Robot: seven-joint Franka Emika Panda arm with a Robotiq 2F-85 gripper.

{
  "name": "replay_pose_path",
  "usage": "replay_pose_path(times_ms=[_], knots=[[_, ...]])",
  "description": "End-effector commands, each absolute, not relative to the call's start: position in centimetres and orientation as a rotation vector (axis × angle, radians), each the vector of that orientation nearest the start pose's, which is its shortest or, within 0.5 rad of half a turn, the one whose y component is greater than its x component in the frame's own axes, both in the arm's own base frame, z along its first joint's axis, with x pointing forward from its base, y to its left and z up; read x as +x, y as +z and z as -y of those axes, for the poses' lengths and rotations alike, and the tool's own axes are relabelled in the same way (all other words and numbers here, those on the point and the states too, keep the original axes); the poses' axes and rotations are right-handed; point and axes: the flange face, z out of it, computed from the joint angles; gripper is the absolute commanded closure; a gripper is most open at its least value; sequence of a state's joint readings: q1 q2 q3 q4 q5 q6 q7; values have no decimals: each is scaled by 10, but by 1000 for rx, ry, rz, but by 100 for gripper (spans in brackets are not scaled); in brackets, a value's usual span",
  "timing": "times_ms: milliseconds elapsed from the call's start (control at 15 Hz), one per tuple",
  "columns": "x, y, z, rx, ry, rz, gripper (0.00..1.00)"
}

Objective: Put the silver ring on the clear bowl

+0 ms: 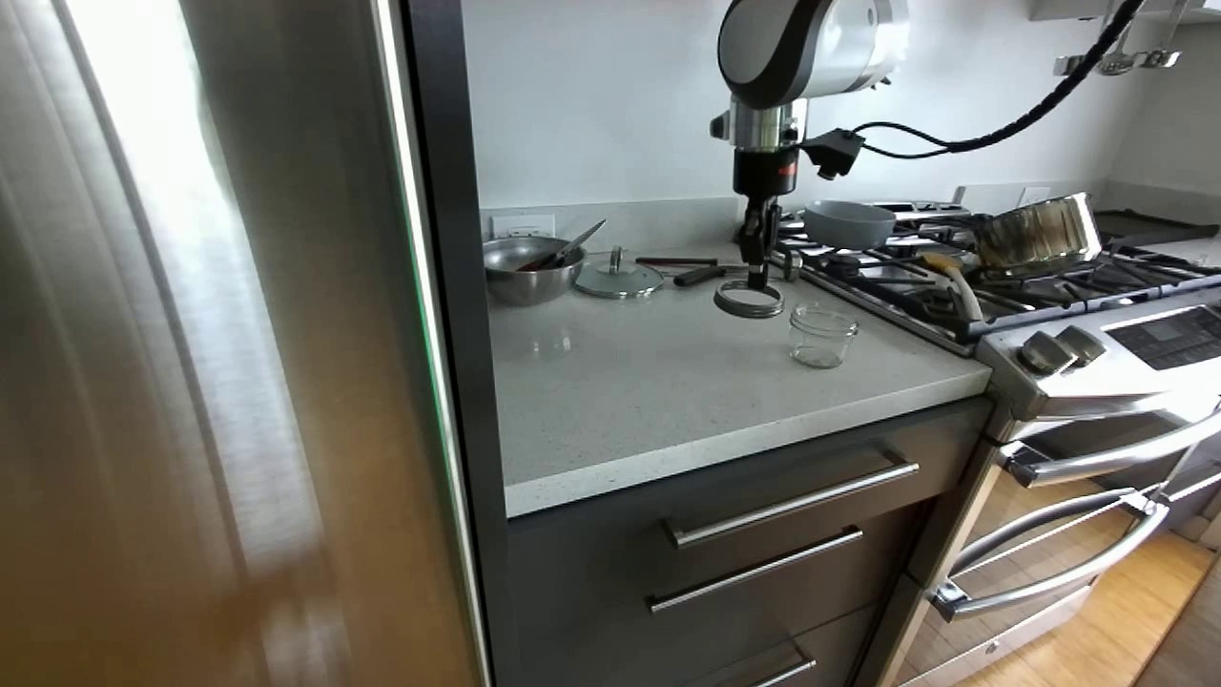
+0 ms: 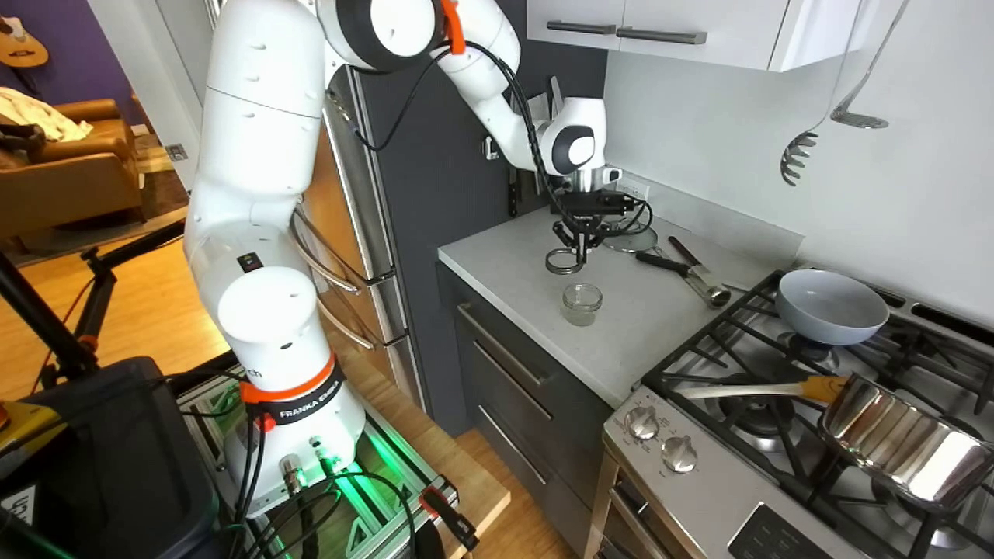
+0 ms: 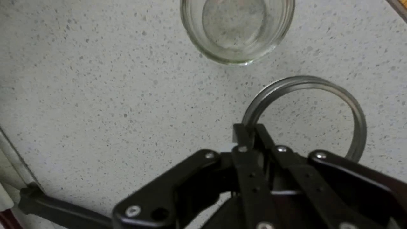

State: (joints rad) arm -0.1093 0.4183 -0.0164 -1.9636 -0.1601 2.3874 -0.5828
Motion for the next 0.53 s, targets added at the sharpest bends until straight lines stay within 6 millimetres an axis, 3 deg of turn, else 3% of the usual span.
replay_pose_path(times_ms=[0, 467], knots=[[576, 271, 94, -3171, 36, 823, 98], [542, 274, 140, -3202, 30, 654, 98]])
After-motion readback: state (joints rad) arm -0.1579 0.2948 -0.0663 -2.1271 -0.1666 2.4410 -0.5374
